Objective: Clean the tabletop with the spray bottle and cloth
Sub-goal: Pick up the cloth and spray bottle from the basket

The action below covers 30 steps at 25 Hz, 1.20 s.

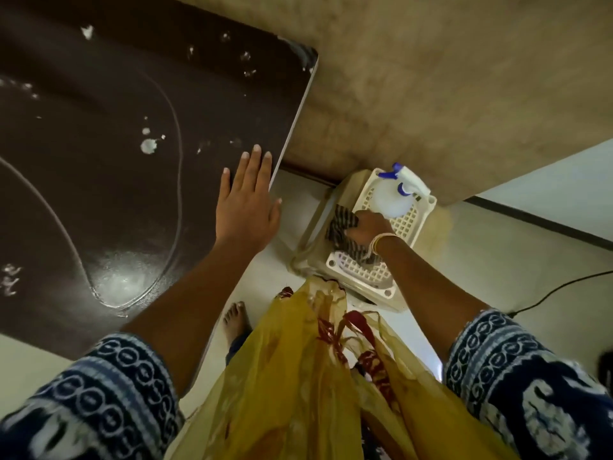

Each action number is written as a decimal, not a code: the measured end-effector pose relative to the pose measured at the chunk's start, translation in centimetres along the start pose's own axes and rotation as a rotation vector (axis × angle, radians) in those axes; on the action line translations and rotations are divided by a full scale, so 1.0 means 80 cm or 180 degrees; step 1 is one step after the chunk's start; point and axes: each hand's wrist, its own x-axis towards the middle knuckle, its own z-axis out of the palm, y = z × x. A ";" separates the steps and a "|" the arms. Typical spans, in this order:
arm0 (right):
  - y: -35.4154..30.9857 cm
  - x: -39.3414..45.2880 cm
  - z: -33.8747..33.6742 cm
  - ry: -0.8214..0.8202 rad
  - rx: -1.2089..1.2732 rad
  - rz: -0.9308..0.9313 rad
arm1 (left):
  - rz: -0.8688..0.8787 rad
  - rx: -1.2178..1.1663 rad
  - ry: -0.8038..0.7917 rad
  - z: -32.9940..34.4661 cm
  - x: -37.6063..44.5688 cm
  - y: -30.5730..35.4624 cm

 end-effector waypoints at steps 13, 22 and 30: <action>-0.226 -0.108 -0.122 0.0303 0.3811 -0.1222 | -0.2335 -0.5711 -0.1123 -0.148 0.035 0.001; -0.278 -0.107 -0.113 -0.0191 0.4227 -0.0982 | -0.2531 -0.5707 -0.0787 -0.144 0.037 -0.059; -0.193 -0.063 -0.081 0.0333 0.4405 0.0104 | -0.2701 -0.6040 -0.0356 -0.105 0.057 -0.034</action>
